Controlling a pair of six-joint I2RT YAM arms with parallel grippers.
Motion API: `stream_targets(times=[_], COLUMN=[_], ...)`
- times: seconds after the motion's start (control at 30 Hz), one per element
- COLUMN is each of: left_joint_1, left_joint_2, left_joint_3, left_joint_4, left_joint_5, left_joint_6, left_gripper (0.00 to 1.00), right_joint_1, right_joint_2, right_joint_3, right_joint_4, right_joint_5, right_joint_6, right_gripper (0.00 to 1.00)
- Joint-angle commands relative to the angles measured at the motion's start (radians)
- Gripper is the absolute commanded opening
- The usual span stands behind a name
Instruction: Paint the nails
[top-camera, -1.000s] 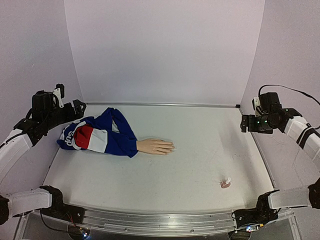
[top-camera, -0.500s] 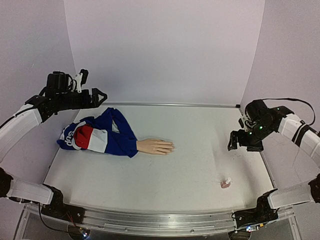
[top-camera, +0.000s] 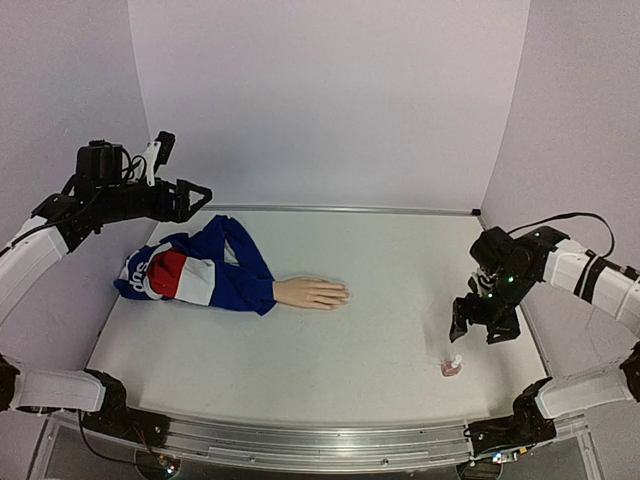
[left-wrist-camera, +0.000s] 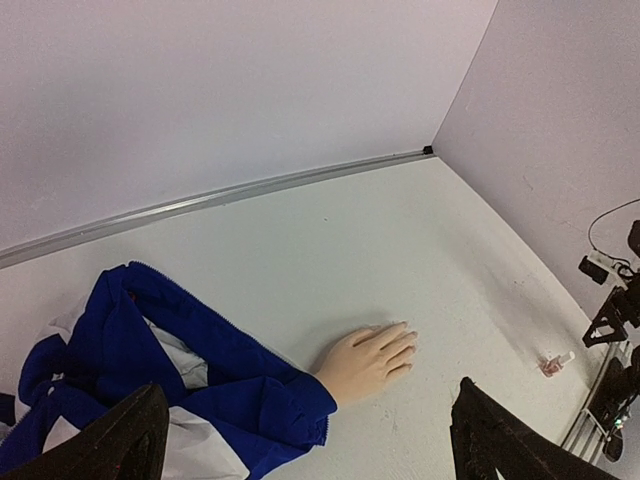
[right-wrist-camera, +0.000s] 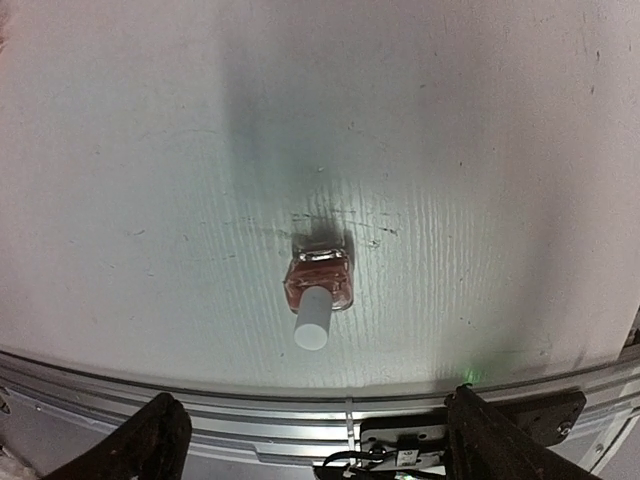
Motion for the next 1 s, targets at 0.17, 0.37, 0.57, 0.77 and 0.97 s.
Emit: stream_targets(times=[0.17, 0.37, 0.57, 0.77, 0.97], left_joint_1=[-0.004, -0.004, -0.005, -0.004, -0.004], left_joint_2=[-0.032, -0.025, -0.015, -0.005, -0.005], left_joint_3=[-0.004, -0.007, -0.008, -0.008, -0.01], left_joint_4=[0.018, 0.018, 0.017, 0.016, 0.016], left_joint_5=[0.024, 0.022, 0.02, 0.02, 0.024], left_joint_6=[0.028, 0.025, 0.024, 0.024, 0.022], left_gripper=[1.0, 1.0, 0.99, 0.99, 0.99], right_joint_1=[0.037, 0.084, 0.125, 0.16, 0.185], right_joint_2=[0.035, 0.112, 0.173, 0.211, 0.212], right_joint_3=[-0.111, -0.129, -0.13, -0.143, -0.16], right_joint_4=[0.047, 0.087, 0.102, 0.116, 0.117], right_joint_5=[0.002, 0.033, 0.074, 0.092, 0.127], right_joint_6=[0.195, 0.237, 0.256, 0.289, 0.315], right_gripper=[0.85, 0.73, 0.63, 0.51, 0.42])
